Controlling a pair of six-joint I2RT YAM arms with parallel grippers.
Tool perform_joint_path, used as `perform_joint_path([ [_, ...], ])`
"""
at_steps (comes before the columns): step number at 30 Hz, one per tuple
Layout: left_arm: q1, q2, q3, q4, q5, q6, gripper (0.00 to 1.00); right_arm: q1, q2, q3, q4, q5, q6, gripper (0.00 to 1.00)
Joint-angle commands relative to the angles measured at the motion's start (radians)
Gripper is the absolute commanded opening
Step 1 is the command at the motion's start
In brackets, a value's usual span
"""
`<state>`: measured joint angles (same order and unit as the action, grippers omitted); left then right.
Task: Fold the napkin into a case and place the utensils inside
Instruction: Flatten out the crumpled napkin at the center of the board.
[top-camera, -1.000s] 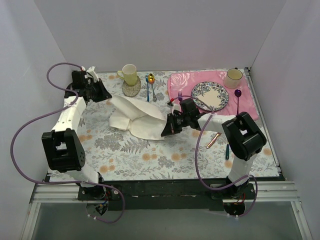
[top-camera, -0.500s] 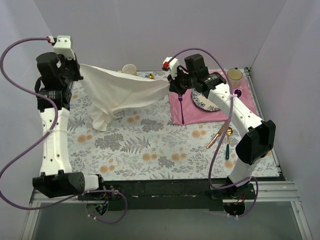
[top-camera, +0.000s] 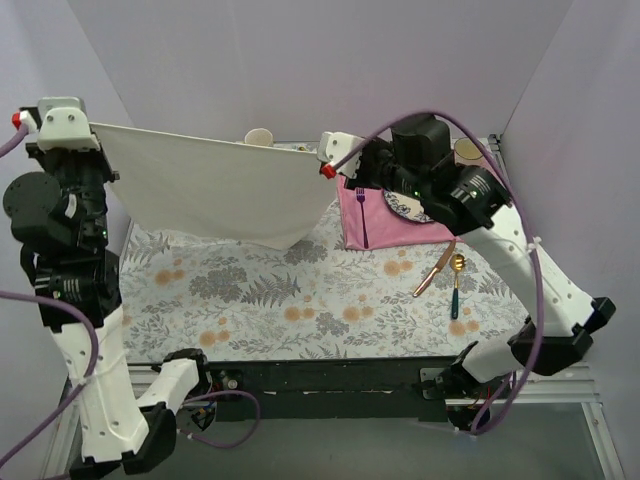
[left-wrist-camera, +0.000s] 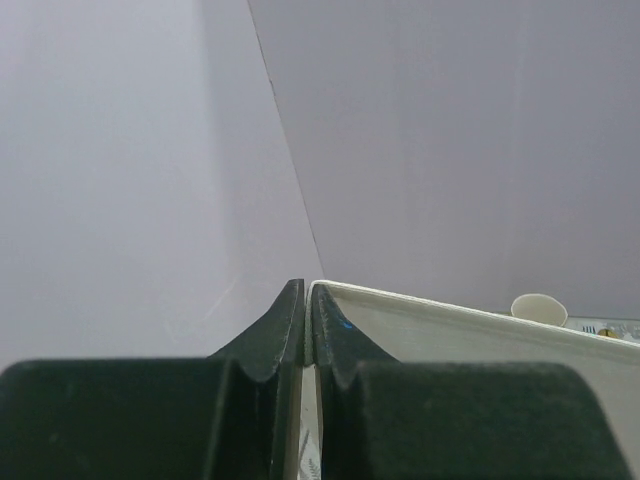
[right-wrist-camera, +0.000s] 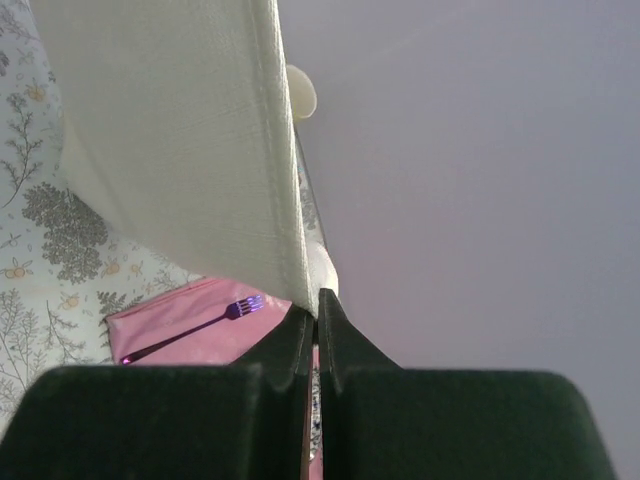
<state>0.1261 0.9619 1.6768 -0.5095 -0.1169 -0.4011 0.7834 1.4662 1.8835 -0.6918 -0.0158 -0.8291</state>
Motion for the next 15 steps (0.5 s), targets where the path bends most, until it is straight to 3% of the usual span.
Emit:
perform_joint_path([
  [1,0.009,-0.110,0.064,-0.033,-0.014,0.060,0.00,0.141,-0.119,0.005,-0.006,0.195,-0.116,0.01],
  [7,0.010,-0.141,0.173,-0.152,0.011,0.146,0.00,0.316,-0.124,0.123,-0.058,0.350,-0.130,0.01],
  [15,0.009,-0.026,0.144,-0.166,-0.124,0.153,0.00,0.323,0.002,0.170,-0.008,0.462,-0.183,0.01],
])
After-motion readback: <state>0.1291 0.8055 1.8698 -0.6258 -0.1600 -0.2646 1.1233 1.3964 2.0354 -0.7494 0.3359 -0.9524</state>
